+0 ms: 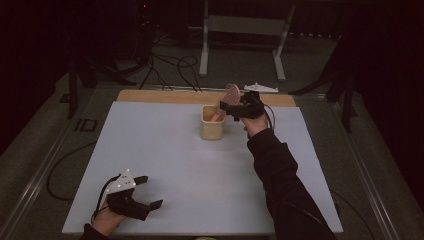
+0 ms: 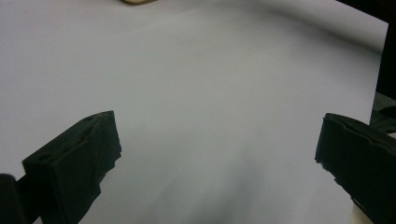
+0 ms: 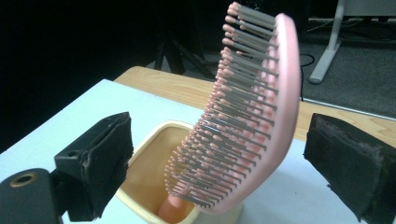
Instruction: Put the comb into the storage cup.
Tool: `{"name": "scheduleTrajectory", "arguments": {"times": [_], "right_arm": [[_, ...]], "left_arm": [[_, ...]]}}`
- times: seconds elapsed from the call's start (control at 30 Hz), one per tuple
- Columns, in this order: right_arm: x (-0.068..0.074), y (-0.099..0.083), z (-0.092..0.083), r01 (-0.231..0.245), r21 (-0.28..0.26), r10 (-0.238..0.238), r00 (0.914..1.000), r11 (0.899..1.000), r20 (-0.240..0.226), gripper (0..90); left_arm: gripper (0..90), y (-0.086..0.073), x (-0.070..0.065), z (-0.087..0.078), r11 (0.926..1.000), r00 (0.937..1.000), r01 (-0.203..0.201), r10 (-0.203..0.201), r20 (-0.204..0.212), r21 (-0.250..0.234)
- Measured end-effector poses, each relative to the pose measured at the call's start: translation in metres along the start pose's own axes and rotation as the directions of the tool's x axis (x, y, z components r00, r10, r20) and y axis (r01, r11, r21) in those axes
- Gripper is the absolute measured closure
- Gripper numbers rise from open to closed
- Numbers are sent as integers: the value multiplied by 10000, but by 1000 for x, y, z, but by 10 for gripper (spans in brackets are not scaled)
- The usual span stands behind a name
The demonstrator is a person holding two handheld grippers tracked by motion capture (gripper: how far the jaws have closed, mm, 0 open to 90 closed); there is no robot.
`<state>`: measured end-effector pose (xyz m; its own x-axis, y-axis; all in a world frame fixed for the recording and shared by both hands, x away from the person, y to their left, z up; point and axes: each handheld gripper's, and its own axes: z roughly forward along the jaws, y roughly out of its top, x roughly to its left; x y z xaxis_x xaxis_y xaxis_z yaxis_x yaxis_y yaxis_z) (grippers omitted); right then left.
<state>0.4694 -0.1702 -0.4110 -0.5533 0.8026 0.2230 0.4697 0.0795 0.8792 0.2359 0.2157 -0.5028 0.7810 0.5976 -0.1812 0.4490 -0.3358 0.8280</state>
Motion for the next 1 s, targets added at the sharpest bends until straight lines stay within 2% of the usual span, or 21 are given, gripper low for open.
{"name": "scheduleTrajectory", "arguments": {"times": [0.47,0.77,1.0], "right_arm": [[0,2,-14,467,-134,-471,9983,9988,-332,80],[-3,-3,-26,392,-159,-401,9976,9991,-563,80],[-5,-11,-35,542,-93,-547,9963,9985,-665,80]], "left_arm": [[5,0,0,-1,10000,10000,22,-22,-11,-19],[5,0,0,-1,10000,10000,-6,6,-32,-1],[5,0,0,0,10000,10000,-47,47,-56,4]]}}
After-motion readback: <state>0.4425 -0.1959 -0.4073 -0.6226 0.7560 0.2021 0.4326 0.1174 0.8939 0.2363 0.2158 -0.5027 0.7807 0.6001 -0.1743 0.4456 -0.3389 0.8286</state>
